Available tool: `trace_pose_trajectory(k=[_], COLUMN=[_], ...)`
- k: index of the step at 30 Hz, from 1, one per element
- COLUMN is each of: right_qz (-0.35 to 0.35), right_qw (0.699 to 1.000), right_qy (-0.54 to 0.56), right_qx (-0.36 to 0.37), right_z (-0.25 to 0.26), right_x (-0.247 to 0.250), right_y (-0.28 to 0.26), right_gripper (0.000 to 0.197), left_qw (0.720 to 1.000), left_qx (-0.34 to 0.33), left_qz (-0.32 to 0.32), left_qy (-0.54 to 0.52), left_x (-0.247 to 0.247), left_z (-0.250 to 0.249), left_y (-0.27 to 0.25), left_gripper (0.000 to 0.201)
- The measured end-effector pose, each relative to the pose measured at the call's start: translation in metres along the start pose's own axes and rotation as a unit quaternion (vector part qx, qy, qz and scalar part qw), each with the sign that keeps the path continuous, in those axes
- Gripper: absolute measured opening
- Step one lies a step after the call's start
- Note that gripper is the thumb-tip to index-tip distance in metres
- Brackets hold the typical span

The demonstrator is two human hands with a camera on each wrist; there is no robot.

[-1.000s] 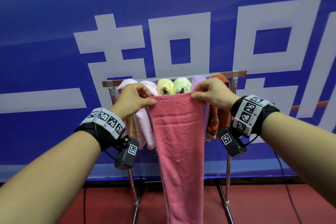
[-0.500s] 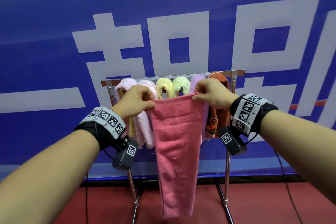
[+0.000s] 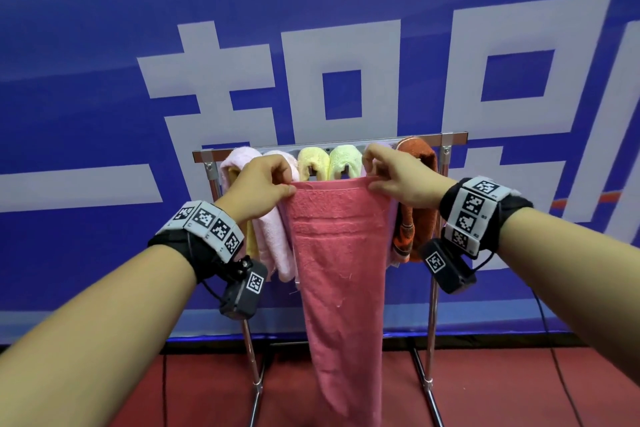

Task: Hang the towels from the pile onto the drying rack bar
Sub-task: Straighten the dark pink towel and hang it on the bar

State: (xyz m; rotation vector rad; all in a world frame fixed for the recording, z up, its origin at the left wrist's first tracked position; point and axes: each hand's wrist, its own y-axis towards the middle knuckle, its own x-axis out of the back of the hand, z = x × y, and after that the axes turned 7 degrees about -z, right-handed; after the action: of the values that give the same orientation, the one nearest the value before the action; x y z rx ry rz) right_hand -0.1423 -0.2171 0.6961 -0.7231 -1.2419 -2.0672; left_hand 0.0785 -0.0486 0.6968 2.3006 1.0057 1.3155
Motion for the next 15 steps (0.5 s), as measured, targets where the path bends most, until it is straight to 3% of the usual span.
trace_pose_trajectory(k=[3,8,12,15], right_qz=[0.061,0.120,0.187,0.171], right_qw=[0.997,0.992,0.981,0.984], right_qy=[-0.041,-0.031,-0.043,-0.054], right_qx=[0.027,-0.024,-0.028,0.011], right_z=[0.002,0.008,0.012,0.012], right_x=[0.000,0.000,-0.001,-0.004], right_y=[0.003,0.007,0.006,0.002], right_gripper=[0.027,0.046,0.065,0.055], left_qw=[1.000,0.999,0.999,0.997], left_qx=[-0.006,-0.019,-0.014,-0.034], left_qz=[0.012,0.035,0.047,0.066], left_qy=[-0.009,-0.034,-0.009,0.018], left_x=[0.000,-0.002,-0.005,-0.006], left_z=[0.000,0.003,-0.001,-0.006], left_y=[-0.002,-0.004,-0.006,-0.006], left_gripper=[0.014,0.030,0.027,0.025])
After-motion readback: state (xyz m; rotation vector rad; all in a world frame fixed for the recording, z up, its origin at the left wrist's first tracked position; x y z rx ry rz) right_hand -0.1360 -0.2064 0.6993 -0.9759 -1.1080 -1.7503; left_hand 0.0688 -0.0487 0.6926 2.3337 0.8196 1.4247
